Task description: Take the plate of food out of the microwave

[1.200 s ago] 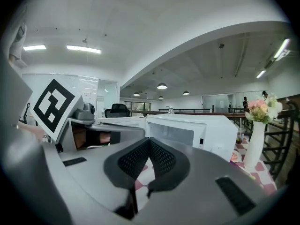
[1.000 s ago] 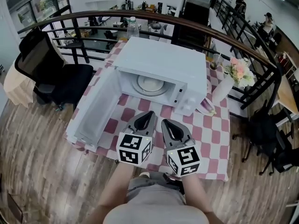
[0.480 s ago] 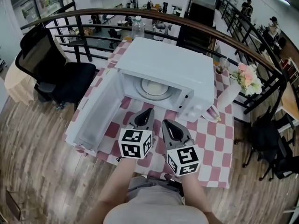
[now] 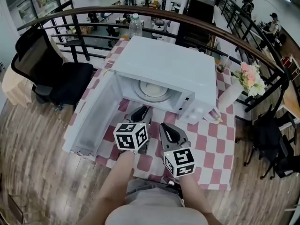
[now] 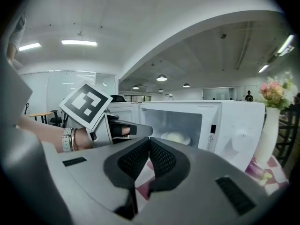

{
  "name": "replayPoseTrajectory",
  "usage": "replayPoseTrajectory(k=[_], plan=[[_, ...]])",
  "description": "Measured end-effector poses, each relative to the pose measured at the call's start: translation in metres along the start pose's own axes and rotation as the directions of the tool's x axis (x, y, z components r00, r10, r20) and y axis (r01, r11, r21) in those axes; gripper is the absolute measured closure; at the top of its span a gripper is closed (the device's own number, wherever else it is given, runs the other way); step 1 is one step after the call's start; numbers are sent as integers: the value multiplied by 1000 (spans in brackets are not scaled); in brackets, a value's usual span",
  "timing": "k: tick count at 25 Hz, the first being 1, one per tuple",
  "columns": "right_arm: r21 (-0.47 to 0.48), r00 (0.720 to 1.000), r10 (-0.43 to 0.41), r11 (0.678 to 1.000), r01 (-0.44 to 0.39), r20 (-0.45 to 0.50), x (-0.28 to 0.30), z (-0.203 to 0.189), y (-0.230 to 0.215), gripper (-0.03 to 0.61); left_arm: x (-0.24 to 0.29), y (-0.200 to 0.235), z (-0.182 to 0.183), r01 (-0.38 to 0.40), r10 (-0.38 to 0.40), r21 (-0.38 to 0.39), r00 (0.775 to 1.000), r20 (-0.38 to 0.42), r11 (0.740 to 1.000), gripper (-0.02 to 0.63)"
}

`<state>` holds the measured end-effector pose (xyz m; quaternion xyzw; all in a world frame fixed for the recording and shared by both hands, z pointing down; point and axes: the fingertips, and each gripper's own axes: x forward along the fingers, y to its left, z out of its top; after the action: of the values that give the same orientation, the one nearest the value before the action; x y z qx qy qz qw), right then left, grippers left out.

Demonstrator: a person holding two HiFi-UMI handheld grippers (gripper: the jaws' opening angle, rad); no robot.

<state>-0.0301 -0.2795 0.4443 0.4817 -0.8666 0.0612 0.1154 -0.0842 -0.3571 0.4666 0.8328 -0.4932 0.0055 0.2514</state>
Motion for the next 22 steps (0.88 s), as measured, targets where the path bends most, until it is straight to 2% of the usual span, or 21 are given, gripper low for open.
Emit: replayPoseTrajectory(k=[5, 7, 9, 13, 15, 18, 22], plan=[[12, 1000, -5, 1000, 5, -14, 9, -5, -10, 554, 17, 12, -12, 3, -7, -75, 999, -54, 997, 517], [21, 1000, -6, 1000, 6, -21, 14, -8, -14, 554, 25, 16, -17, 15, -23, -137, 998, -61, 990, 505], [34, 1000, -4, 999, 5, -27, 18, -11, -18, 554, 32, 21, -20, 22, -35, -200, 997, -61, 980, 488], [59, 999, -1, 998, 3, -34, 24, -14, -23, 554, 47, 29, -30, 10, -36, -274, 995, -89, 962, 488], [69, 999, 1, 998, 2, -38, 27, -16, -25, 554, 54, 33, -36, -1, -34, -312, 994, -107, 950, 455], [79, 999, 4, 997, 0, -49, 31, -21, -26, 554, 64, 41, -47, -42, -9, -353, 990, -140, 935, 432], [81, 998, 14, 997, -9, -66, 33, -26, -27, 554, 74, 51, -54, -84, 16, -425, 987, -161, 901, 431]])
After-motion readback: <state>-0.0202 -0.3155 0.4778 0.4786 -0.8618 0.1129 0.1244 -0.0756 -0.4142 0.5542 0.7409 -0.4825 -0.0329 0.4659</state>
